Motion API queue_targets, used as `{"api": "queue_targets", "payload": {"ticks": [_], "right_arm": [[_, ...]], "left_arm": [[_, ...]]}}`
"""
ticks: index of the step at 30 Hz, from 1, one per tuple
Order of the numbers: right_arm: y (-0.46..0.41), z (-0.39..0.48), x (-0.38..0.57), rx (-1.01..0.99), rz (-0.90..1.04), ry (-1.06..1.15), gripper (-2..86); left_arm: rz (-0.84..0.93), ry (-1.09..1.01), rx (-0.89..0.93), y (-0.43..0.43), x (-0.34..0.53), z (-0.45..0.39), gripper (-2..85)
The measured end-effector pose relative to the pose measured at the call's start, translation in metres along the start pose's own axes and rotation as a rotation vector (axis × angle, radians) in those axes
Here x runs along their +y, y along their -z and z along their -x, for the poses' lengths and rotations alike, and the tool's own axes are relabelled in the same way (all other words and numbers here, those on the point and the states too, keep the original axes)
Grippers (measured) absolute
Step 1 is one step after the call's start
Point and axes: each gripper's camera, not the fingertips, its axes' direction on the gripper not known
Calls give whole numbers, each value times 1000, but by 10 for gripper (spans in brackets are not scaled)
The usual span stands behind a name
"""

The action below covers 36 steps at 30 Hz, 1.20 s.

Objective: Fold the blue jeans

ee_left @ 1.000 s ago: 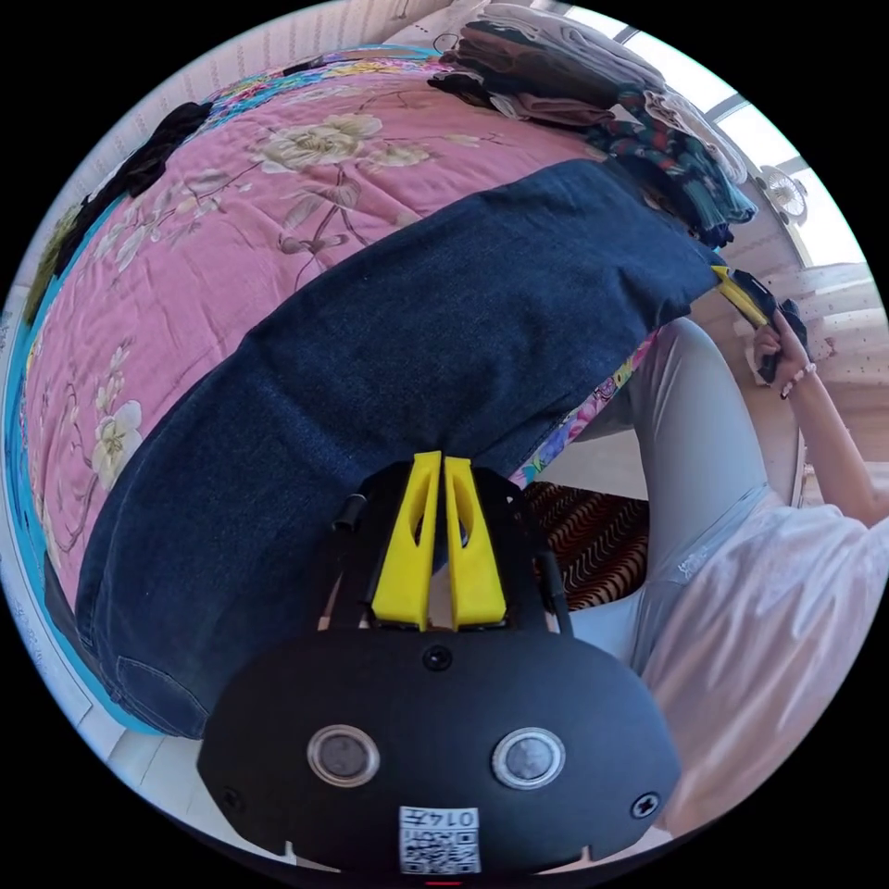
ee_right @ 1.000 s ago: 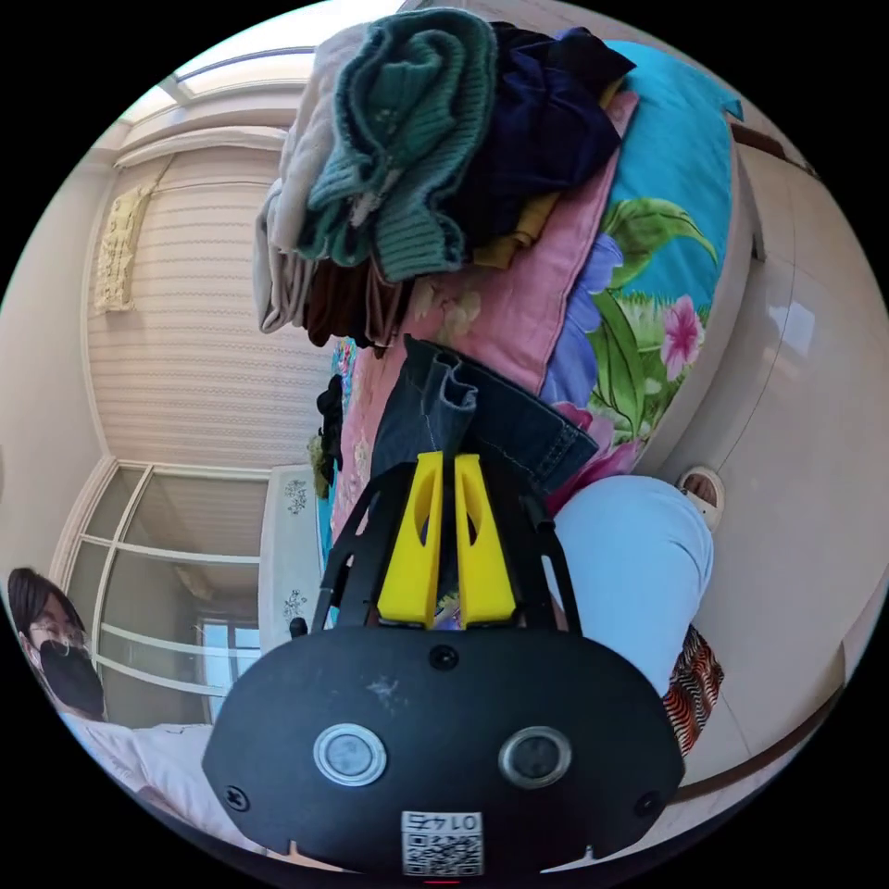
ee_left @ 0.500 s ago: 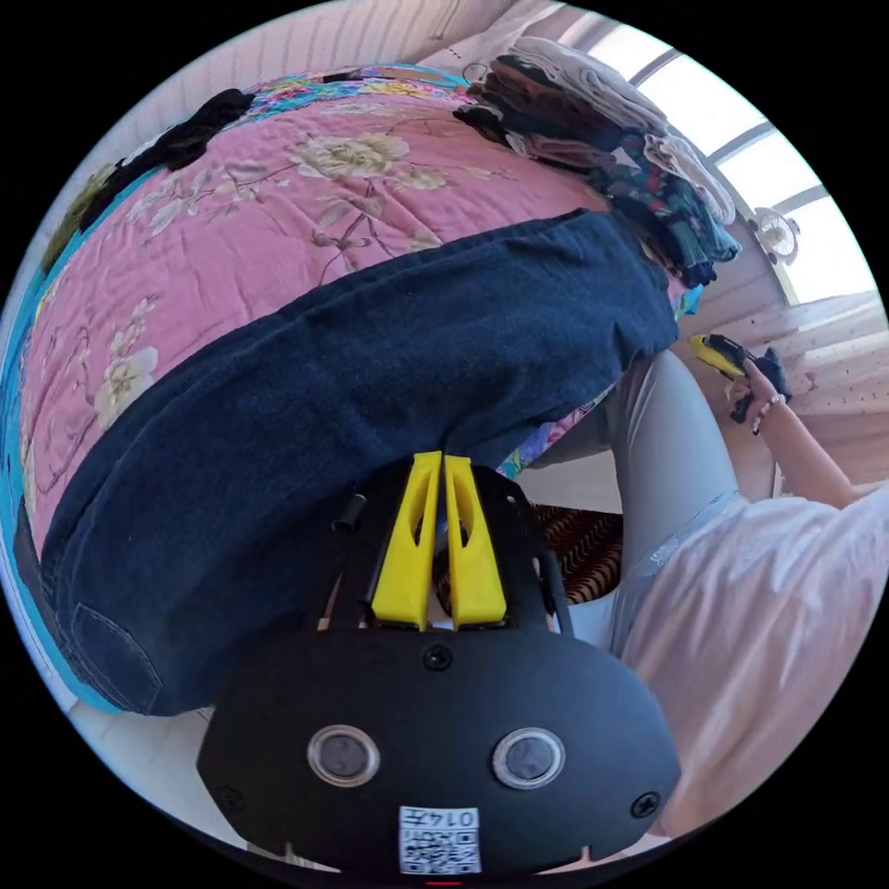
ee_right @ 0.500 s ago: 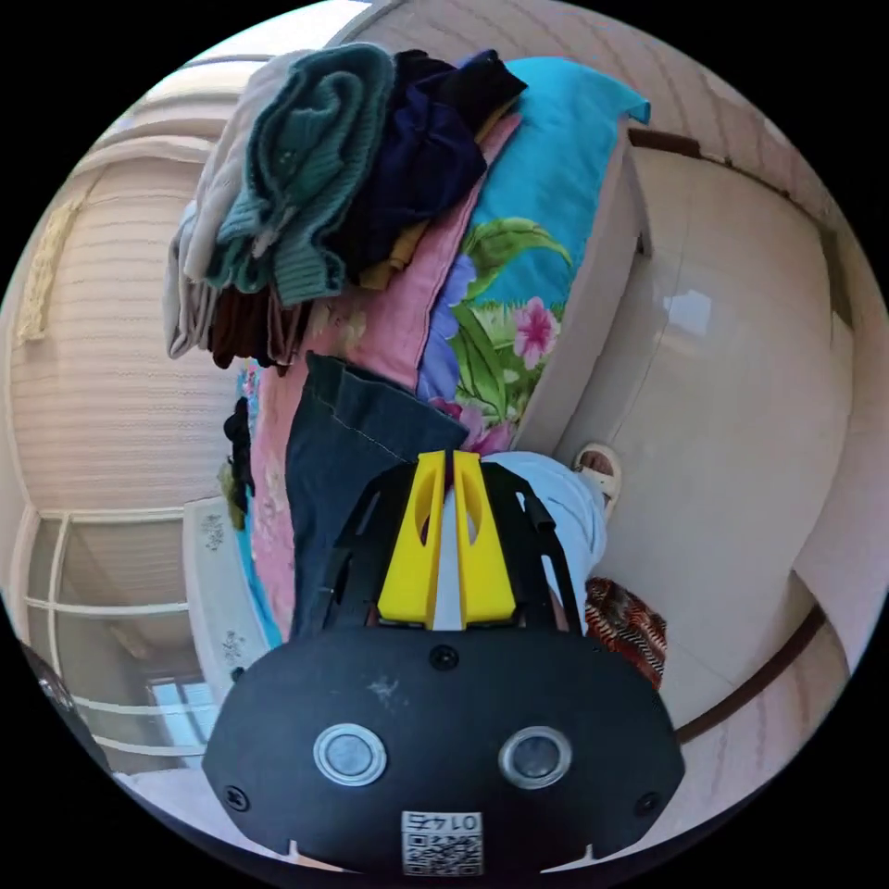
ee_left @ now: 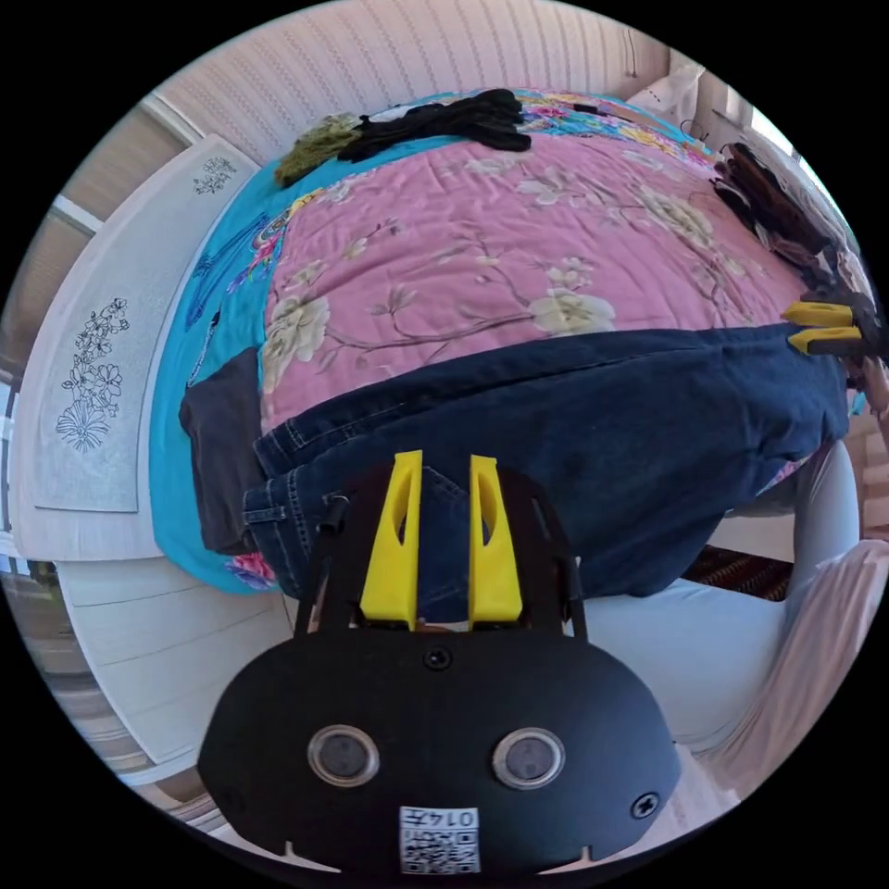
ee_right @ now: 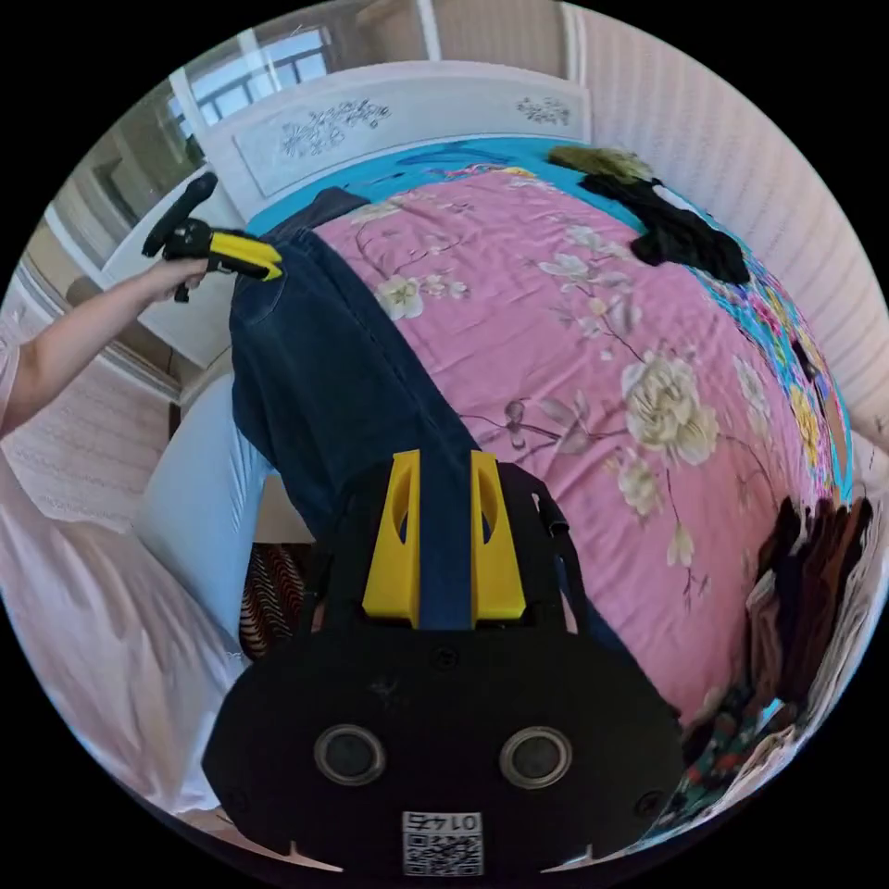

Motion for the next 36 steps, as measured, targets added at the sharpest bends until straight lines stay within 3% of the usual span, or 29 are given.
{"api": "queue_targets", "payload": {"ticks": [5, 9, 13, 24, 27, 31, 36], "right_arm": [[-93, 9, -65, 56, 216, -27, 81], [-115, -4, -82, -57, 187, -178, 63], [-119, -7, -91, -107, 141, -193, 27], [-108, -18, -111, -164, 43, -229, 0], [-113, -26, -119, -110, 38, -251, -2], [-138, -45, -130, -152, 78, -309, -2], [-139, -50, -139, -100, 82, -276, -4]], "left_arm": [[77, 129, 75, -33, -6, 33, 132], [68, 260, 176, -52, 0, 45, 121], [-4, 248, 158, -41, 13, 44, 4], [-245, 221, 125, 20, 16, 41, -10], [-222, 223, 83, 6, 1, 36, -10], [-41, 289, 108, -56, -12, 31, -9], [-41, 316, 130, -70, -14, 30, -5]]}}
